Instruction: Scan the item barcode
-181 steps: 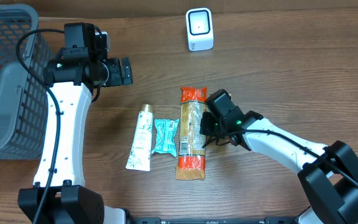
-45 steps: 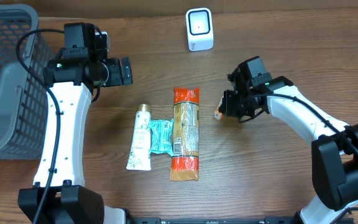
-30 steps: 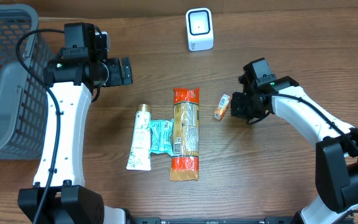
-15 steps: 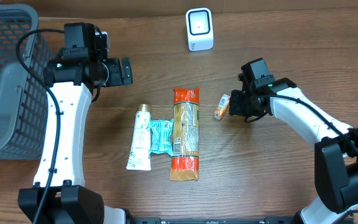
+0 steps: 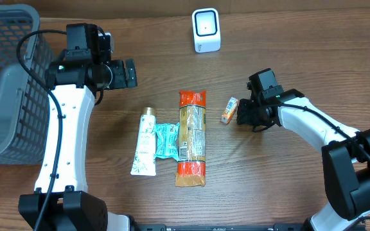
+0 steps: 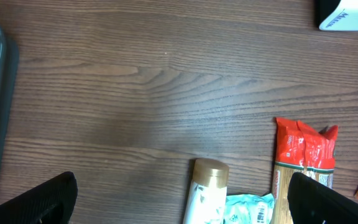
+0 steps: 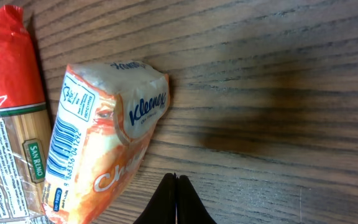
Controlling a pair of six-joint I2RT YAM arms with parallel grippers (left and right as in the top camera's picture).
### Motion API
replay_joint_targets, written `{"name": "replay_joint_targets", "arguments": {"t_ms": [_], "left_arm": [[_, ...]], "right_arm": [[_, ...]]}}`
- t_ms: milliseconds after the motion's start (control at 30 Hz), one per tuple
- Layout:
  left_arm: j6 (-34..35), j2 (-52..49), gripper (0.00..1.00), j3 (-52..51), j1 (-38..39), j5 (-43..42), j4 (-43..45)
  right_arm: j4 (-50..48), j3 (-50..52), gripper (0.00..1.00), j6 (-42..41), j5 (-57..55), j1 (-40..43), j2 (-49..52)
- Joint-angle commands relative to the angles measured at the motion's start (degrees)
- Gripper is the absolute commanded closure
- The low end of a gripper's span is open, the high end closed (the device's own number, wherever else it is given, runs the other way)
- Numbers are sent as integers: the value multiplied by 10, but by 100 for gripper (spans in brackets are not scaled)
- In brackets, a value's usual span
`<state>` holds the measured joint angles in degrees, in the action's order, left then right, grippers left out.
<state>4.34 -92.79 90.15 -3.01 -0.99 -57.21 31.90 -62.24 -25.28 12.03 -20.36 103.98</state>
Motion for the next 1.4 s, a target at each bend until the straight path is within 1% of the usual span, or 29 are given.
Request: {"name": "replay_joint_targets", "arguments": {"t_ms": [0,233,500,633,700,733,767,833,867,900,1033,1133,1167,1200,1233,1333,1367], "left_arm": [[8,3,0,7,4,3,2],[8,3,0,7,4,3,2],[8,3,0,7,4,3,2],[8,3,0,7,4,4,2],[8,3,0,7,8,3,2],[8,3,0,7,8,3,2],[8,3,0,7,8,3,2],[8,3,0,7,8,3,2],[8,3,0,7,8,3,2],[8,3,0,7,8,3,2],[8,3,0,7,7,3,2],[8,3,0,7,8,3,2],[8,3,0,7,8,3,2],[8,3,0,7,8,3,2],[8,3,0,7,8,3,2],[8,3,0,7,8,3,2],[8,3,0,7,8,3,2]], "right_arm": [[-4,-2,96,-2,7,-3,-10],[-44,-5,96,-2,92,-5,-10],[-134,-4,96,-3,79,-46,-10],[-146,-5,96,-2,41,-63,-10],[-152,-11,95,-3,54,-59,-15],[-151,-18,91,-3,69,-53,-20],[-151,-28,82,-3,89,-43,-28],[-151,-43,56,-3,119,-24,-42],[-150,-50,40,-5,133,-12,-50],[-145,-54,36,-11,139,-1,-56],[-94,-53,36,-24,131,34,-60],[-46,-53,34,-24,108,39,-45],[-39,-52,28,-24,106,39,-37],[-37,-52,3,-24,106,36,-28],[-38,-52,0,-24,105,35,-22],[-47,-52,0,-24,105,31,1],[-51,-52,11,-30,105,31,9]]}}
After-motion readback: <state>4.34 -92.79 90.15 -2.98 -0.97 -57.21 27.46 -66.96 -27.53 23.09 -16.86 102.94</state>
